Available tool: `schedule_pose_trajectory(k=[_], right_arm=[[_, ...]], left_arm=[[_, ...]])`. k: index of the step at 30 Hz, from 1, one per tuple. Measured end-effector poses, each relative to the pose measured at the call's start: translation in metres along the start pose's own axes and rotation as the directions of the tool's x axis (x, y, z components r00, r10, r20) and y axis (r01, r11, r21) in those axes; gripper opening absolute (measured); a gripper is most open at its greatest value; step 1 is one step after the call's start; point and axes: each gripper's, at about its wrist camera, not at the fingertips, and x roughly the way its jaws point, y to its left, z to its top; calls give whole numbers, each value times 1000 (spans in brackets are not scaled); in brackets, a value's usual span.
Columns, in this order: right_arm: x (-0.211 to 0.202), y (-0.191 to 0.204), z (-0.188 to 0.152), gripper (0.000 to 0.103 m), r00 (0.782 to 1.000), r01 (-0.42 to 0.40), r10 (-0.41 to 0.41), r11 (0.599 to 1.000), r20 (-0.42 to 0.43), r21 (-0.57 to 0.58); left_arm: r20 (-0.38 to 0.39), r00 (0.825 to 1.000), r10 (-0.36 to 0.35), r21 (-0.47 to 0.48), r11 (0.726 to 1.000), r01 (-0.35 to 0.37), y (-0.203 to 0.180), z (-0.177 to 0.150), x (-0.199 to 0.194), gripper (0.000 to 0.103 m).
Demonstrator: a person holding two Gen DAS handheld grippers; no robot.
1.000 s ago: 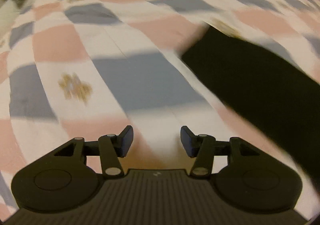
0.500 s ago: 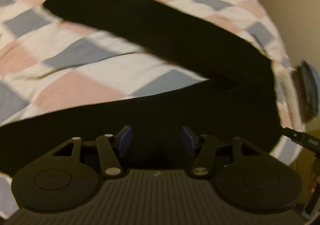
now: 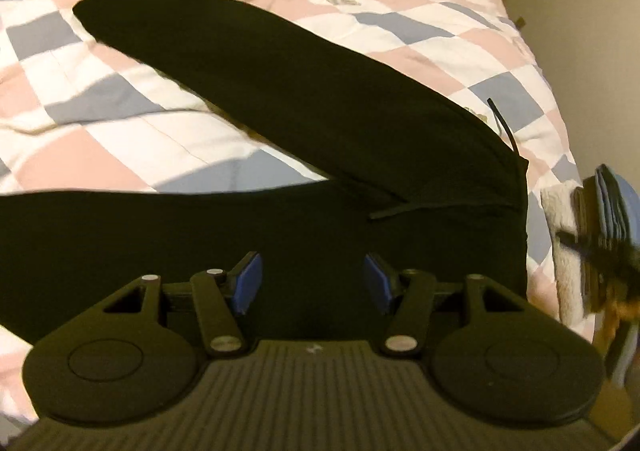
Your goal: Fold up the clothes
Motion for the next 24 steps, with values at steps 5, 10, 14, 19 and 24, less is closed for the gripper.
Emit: schedule_pose_trajectory(k=[5, 10, 14, 19, 24], right_arm=[[56, -7, 49, 31, 999, -33, 32, 993, -6, -112], [107, -3, 68, 30, 998, -27, 13, 974, -63, -223], [127, 0, 65, 3, 994, -31, 1, 962, -111, -270], [97, 24, 48, 3, 980, -189, 152, 912, -128, -363], [68, 68, 2, 10, 936, -347, 255, 789, -243, -507]], left_arm=[[28, 1000, 0, -5, 1000, 1, -38, 11, 3, 55], [22, 998, 52, -43, 998, -51, -45, 20, 12, 55], [9, 997, 82, -91, 993, -81, -37, 24, 14, 55], [20, 996, 90, -121, 989, -87, -28, 25, 7, 55], [37, 995, 91, -149, 985, -84, -18, 24, -2, 57]])
